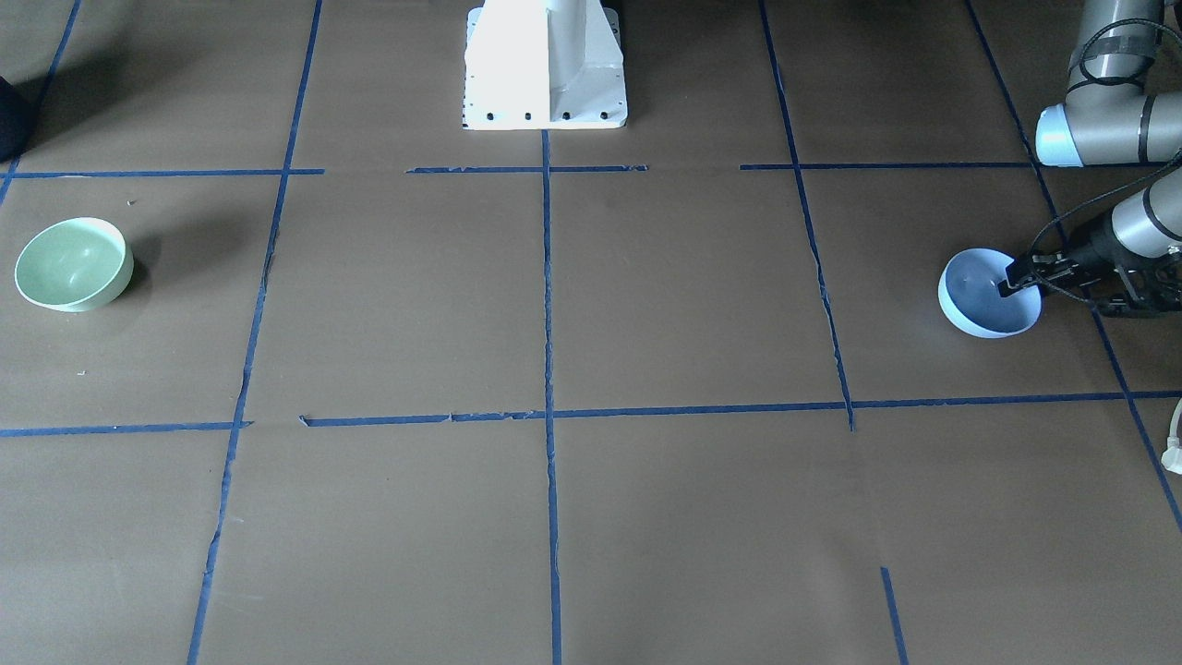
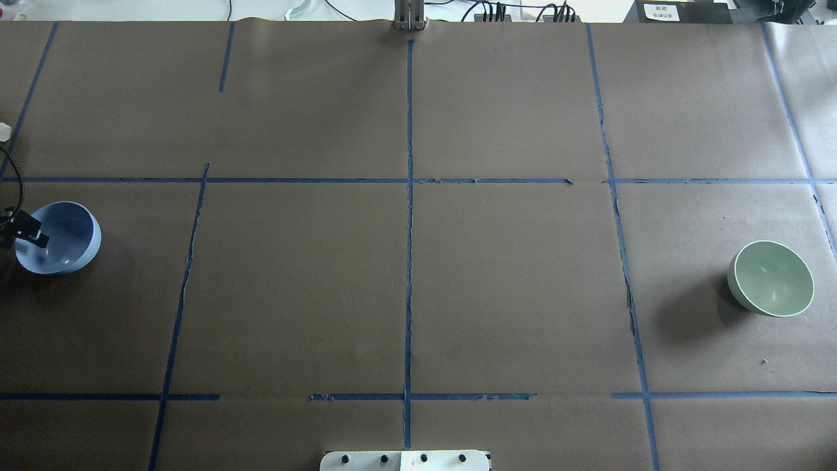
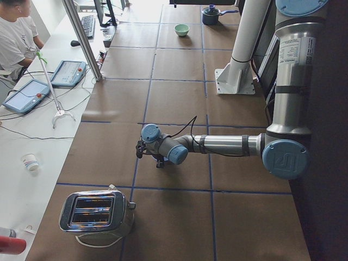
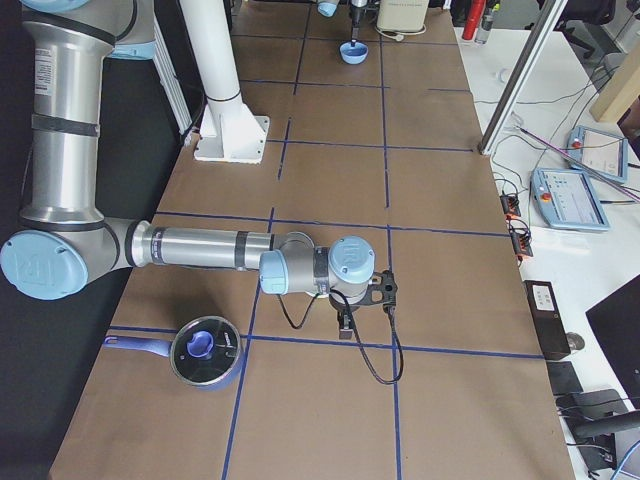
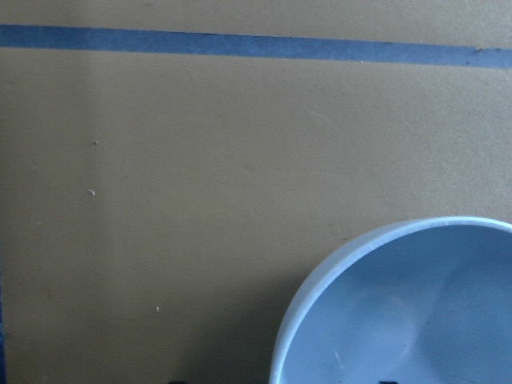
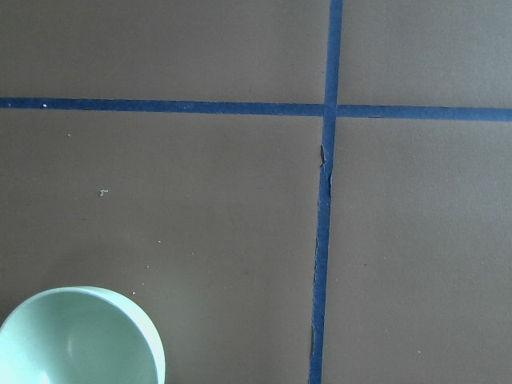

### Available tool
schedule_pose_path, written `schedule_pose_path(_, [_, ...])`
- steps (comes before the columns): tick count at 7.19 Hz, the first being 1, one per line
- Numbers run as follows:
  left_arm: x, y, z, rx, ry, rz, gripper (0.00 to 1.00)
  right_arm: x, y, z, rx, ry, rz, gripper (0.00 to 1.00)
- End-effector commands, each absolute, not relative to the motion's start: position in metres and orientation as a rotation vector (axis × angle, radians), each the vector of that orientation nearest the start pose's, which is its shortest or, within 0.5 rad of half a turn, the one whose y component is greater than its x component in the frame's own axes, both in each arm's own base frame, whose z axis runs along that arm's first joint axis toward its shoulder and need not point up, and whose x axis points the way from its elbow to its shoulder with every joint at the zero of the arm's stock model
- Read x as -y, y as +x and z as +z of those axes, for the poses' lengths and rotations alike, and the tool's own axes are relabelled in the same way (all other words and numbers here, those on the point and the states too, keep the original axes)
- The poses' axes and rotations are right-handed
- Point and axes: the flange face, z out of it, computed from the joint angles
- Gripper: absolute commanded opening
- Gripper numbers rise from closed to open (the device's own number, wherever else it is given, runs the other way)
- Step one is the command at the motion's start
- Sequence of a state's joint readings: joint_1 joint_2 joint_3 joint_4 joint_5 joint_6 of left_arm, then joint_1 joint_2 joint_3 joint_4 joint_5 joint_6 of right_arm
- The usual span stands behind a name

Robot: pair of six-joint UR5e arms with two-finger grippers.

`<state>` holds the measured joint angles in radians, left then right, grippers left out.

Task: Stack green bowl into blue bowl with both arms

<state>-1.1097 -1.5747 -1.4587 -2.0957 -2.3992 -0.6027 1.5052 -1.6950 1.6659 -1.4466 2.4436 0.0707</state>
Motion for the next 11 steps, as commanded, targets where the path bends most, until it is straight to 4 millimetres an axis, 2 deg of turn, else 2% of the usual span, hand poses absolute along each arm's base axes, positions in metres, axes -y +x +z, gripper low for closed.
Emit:
schedule_pose_path(1, [0.492,0.191,0.649,-0.908,-0.075,0.067,0.07,0.447,0.028,0.650,0.876,0.029,-0.037,1.00])
schedule_pose_path(2, [0.502,0.197,0.630,-0.930,-0.052,0.069,0.00,0.448,0.027,0.650,0.876,0.028,-0.037,1.00])
schedule_pose_path(3, [0.525,0.217,0.550,-1.020,-0.056,-0.020,0.00,0.448,0.027,0.649,0.878,0.029,-0.038,1.00])
schedule_pose_path(4, [0.527,0.279,0.461,-1.101,-0.096,-0.038,0.00,0.447,0.026,0.648,0.887,0.029,-0.040,1.00])
schedule_pose_path(5, [0.502,0.372,0.363,-1.165,-0.186,-0.058,0.00,0.448,0.025,0.648,0.890,0.030,-0.042,1.00])
schedule_pose_path(6, [0.486,0.440,0.287,-1.191,-0.190,-0.140,0.00,0.448,0.025,0.647,0.890,0.030,-0.041,1.00])
schedule_pose_path(7, [0.448,0.508,0.241,-1.204,-0.127,-0.133,0.00,0.448,0.025,0.647,0.890,0.030,-0.041,1.00])
schedule_pose_path(8, [0.423,0.552,0.230,-1.156,-0.061,-0.154,0.00,0.448,0.025,0.647,0.890,0.030,-0.041,1.00])
schedule_pose_path(10, [0.420,0.565,0.246,-1.118,-0.061,-0.157,0.00,0.448,0.025,0.647,0.892,0.030,-0.041,1.00])
schedule_pose_path(11, [0.415,0.569,0.247,-1.116,-0.067,-0.149,0.00,0.448,0.025,0.647,0.896,0.028,-0.041,1.00])
